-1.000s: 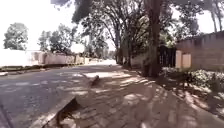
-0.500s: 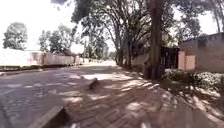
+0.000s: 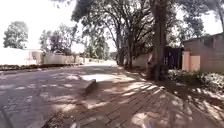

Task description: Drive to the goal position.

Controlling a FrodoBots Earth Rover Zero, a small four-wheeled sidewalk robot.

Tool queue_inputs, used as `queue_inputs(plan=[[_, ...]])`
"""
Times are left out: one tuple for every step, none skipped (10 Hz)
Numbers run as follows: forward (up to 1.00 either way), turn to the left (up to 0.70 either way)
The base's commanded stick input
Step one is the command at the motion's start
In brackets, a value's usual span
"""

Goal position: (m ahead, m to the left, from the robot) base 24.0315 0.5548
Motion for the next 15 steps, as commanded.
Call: queue_inputs(plan=[[0.85, 0.00], [0.85, 0.00], [0.85, 0.00], [0.85, 0.00], [0.85, 0.00], [0.85, 0.00], [0.85, 0.00], [0.85, 0.00], [0.85, 0.00], [0.85, 0.00], [0.85, 0.00], [0.85, 0.00], [0.85, 0.00], [0.85, 0.00], [0.85, 0.00]])
